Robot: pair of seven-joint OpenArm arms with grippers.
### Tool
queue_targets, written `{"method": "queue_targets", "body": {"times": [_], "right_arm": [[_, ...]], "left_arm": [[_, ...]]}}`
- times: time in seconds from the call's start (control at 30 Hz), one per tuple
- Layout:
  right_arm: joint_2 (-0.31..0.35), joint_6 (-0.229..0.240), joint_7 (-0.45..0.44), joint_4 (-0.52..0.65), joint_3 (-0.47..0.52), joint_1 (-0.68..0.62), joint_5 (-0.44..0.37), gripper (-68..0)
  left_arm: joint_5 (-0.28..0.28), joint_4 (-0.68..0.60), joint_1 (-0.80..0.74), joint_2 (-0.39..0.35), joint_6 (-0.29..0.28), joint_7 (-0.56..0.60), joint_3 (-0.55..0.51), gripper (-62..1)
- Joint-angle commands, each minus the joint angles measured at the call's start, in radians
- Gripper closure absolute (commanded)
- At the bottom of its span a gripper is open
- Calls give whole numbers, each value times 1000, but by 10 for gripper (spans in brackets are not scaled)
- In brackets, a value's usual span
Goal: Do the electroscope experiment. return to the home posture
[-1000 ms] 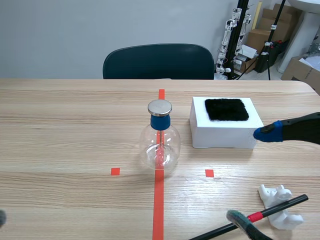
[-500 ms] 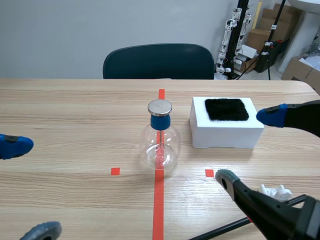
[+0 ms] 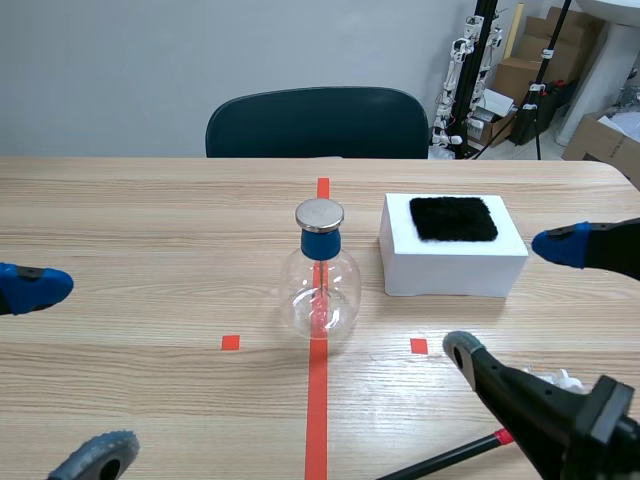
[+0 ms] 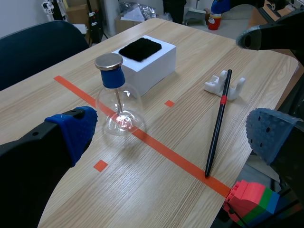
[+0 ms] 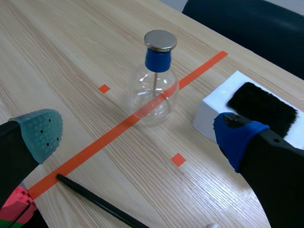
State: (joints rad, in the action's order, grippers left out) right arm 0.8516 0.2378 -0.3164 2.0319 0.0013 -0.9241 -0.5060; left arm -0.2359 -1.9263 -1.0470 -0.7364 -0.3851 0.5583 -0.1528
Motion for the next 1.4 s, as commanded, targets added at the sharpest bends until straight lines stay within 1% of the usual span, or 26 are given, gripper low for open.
{"method": "queue_targets", "body": {"times": [0.0, 0.03, 0.07, 0.23, 0.4, 0.47, 0.6, 0.67, 1.37], "right_arm": [[-15, -19, -18, 14, 5, -16, -8, -679], [-16, -37, -18, 14, 5, -29, -8, -679], [-16, -44, -19, 14, 5, -40, -8, -679], [-15, -54, -19, 14, 5, -74, -8, -679], [-16, -84, -29, 14, 6, -79, -8, -679], [-16, -89, -29, 14, 6, -79, -8, -679], [-16, -90, -29, 14, 6, -79, -8, -679], [-16, -96, -29, 14, 6, -79, -8, -679], [-15, -96, -29, 14, 6, -79, -8, -679]], "left_arm": [[-8, -15, 3, 14, 2, 20, -6, -623], [-8, -15, 3, 20, 2, 20, -7, -623], [-8, -15, 3, 28, 2, 20, -10, -623], [-7, -15, 3, 61, 2, 20, -14, -623], [-7, -15, 3, 63, 2, 19, -14, -623], [-6, -15, 3, 63, 3, 2, -14, -623], [-6, -10, 3, 63, 10, -18, -14, -623], [-6, -10, 3, 63, 10, -18, -14, -623], [-6, -10, 3, 63, 10, -18, -14, -623]]}}
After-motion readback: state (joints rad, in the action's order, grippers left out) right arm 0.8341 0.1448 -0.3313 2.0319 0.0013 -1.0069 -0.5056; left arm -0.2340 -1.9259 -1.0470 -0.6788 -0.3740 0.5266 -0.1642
